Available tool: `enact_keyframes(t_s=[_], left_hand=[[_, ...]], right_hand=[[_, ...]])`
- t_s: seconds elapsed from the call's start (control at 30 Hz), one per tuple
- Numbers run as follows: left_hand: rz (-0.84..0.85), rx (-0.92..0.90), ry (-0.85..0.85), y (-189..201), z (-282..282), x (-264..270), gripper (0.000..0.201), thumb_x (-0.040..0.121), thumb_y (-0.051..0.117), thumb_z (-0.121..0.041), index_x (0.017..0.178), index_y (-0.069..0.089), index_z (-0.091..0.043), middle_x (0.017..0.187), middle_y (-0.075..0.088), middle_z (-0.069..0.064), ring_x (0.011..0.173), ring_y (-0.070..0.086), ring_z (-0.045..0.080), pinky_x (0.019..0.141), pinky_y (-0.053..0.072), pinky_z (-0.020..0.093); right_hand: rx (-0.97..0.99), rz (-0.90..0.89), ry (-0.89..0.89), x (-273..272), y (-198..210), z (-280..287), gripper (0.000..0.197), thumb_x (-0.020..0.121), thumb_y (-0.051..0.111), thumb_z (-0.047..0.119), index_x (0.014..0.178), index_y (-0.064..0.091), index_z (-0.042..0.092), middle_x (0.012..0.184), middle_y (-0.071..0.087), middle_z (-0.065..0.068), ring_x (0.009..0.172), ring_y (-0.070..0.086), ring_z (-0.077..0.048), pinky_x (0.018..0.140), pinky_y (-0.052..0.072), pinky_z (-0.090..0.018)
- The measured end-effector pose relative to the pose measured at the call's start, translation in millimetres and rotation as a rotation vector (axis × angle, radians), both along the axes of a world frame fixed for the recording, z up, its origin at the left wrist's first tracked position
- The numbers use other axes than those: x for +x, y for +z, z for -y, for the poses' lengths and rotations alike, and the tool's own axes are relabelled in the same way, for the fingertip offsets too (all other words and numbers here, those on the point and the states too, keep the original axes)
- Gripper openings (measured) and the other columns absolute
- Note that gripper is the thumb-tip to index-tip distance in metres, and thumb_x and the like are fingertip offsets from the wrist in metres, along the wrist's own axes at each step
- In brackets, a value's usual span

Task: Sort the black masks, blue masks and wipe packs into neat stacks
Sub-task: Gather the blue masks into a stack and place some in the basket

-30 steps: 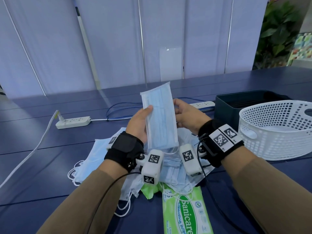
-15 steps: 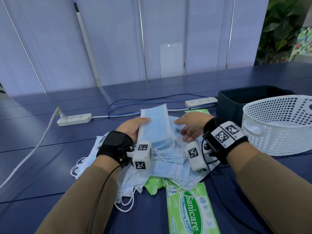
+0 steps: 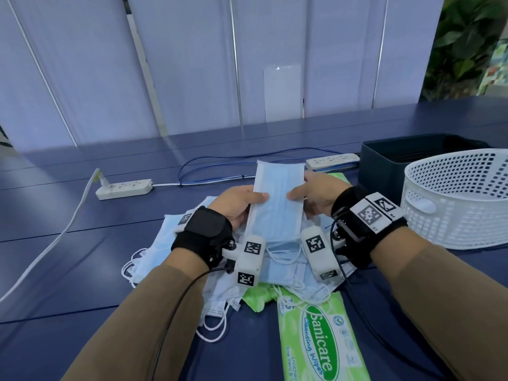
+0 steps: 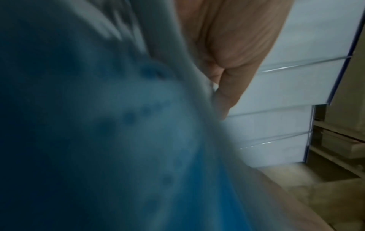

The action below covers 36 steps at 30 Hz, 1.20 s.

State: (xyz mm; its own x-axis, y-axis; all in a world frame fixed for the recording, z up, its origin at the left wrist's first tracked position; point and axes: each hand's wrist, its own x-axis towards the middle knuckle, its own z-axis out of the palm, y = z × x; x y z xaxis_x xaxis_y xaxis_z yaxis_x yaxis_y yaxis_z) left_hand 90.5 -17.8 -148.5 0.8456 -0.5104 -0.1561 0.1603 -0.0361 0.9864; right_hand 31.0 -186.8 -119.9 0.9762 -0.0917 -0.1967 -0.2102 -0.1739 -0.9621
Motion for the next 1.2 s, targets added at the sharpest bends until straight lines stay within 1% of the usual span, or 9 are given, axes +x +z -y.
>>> enact_keyframes(t_s=[0.13, 0.3, 0.4, 0.53, 0.6, 0.73, 0.9, 1.07, 1.2], left_hand=[[0.111, -0.186, 0.088, 25.2, -5.5, 0.8, 0.016, 0.09, 0.05, 0.0, 0.099, 0.062, -0.006, 0.089, 0.073, 0.011, 0.077, 0.068, 0.026, 0.077, 0.056, 0.041], [0.224, -0.43, 0.121, 61.3, -15.4, -13.0, 0.043, 0.082, 0.061, -0.005, 0.123, 0.05, -0.01, 0.113, 0.065, 0.011, 0.091, 0.066, 0.028, 0.081, 0.057, 0.044], [0.175, -0.514, 0.08, 70.3, -13.4, -22.7, 0.046, 0.083, 0.058, -0.006, 0.127, 0.047, -0.002, 0.116, 0.065, 0.016, 0.099, 0.066, 0.032, 0.084, 0.054, 0.049], [0.161, -0.618, 0.103, 77.8, -11.9, -28.7, 0.031, 0.096, 0.041, -0.01, 0.088, 0.071, -0.008, 0.082, 0.074, 0.006, 0.073, 0.071, 0.02, 0.062, 0.057, 0.033], [0.168, -0.569, 0.116, 75.3, -4.3, -32.9, 0.036, 0.097, 0.04, -0.012, 0.085, 0.073, -0.009, 0.084, 0.074, 0.005, 0.075, 0.071, 0.017, 0.069, 0.057, 0.034], [0.047, -0.395, 0.167, 55.6, 10.3, -33.9, 0.034, 0.097, 0.043, -0.017, 0.123, 0.054, 0.001, 0.12, 0.062, 0.017, 0.103, 0.062, 0.027, 0.094, 0.047, 0.041], [-0.059, -0.369, 0.18, 50.2, 5.7, -27.2, 0.041, 0.089, 0.056, -0.017, 0.126, 0.054, 0.001, 0.119, 0.063, 0.018, 0.103, 0.063, 0.028, 0.082, 0.056, 0.038], [-0.008, -0.368, 0.275, 68.8, -22.4, -16.3, 0.015, 0.095, 0.048, -0.007, 0.094, 0.062, -0.005, 0.074, 0.073, 0.007, 0.064, 0.071, 0.018, 0.059, 0.059, 0.033], [-0.112, -0.431, 0.342, 73.7, -34.5, -16.9, 0.016, 0.093, 0.051, -0.006, 0.087, 0.064, 0.0, 0.073, 0.073, 0.012, 0.062, 0.071, 0.022, 0.048, 0.056, 0.034]], right_hand=[[0.049, 0.173, -0.072, 5.7, 5.8, 3.3, 0.022, 0.085, 0.057, -0.006, 0.097, 0.052, 0.012, 0.093, 0.065, -0.013, 0.062, 0.062, -0.02, 0.051, 0.053, -0.03], [0.119, 0.389, 0.03, -10.3, 35.8, -0.9, 0.014, 0.091, 0.053, 0.0, 0.095, 0.054, 0.013, 0.074, 0.06, -0.005, 0.046, 0.057, -0.009, 0.048, 0.051, -0.02], [-0.214, 0.491, 0.022, -15.0, 42.8, 0.3, 0.029, 0.089, 0.045, -0.007, 0.096, 0.052, 0.021, 0.082, 0.056, -0.002, 0.047, 0.053, -0.01, 0.045, 0.048, -0.021], [-0.552, 0.468, 0.001, -15.8, 41.9, 8.7, 0.043, 0.085, 0.04, -0.007, 0.109, 0.046, 0.028, 0.076, 0.045, 0.001, 0.044, 0.05, -0.017, 0.051, 0.047, -0.036], [-0.479, 0.455, 0.055, -16.3, 39.6, 8.8, 0.05, 0.085, 0.044, -0.007, 0.118, 0.044, 0.031, 0.077, 0.051, -0.003, 0.05, 0.054, -0.02, 0.055, 0.052, -0.042], [-0.212, 0.539, 0.196, -14.8, 36.9, 3.3, 0.07, 0.09, 0.047, -0.008, 0.142, 0.028, 0.035, 0.092, 0.067, 0.0, 0.055, 0.06, -0.006, 0.044, 0.046, -0.021], [0.133, 0.535, 0.163, -16.1, 38.0, 1.0, 0.077, 0.095, 0.043, -0.004, 0.147, 0.009, 0.041, 0.081, 0.062, 0.0, 0.047, 0.054, -0.004, 0.043, 0.044, -0.017], [0.067, 0.112, -0.008, -8.6, 25.0, 16.8, 0.045, 0.101, 0.04, 0.026, 0.142, 0.024, 0.018, 0.077, 0.065, -0.019, 0.049, 0.063, -0.026, 0.045, 0.052, -0.028], [-0.167, -0.184, 0.043, -9.7, 10.9, 21.8, 0.032, 0.097, 0.047, 0.031, 0.092, 0.053, 0.0, 0.071, 0.063, -0.018, 0.049, 0.063, -0.024, 0.047, 0.052, -0.024]])
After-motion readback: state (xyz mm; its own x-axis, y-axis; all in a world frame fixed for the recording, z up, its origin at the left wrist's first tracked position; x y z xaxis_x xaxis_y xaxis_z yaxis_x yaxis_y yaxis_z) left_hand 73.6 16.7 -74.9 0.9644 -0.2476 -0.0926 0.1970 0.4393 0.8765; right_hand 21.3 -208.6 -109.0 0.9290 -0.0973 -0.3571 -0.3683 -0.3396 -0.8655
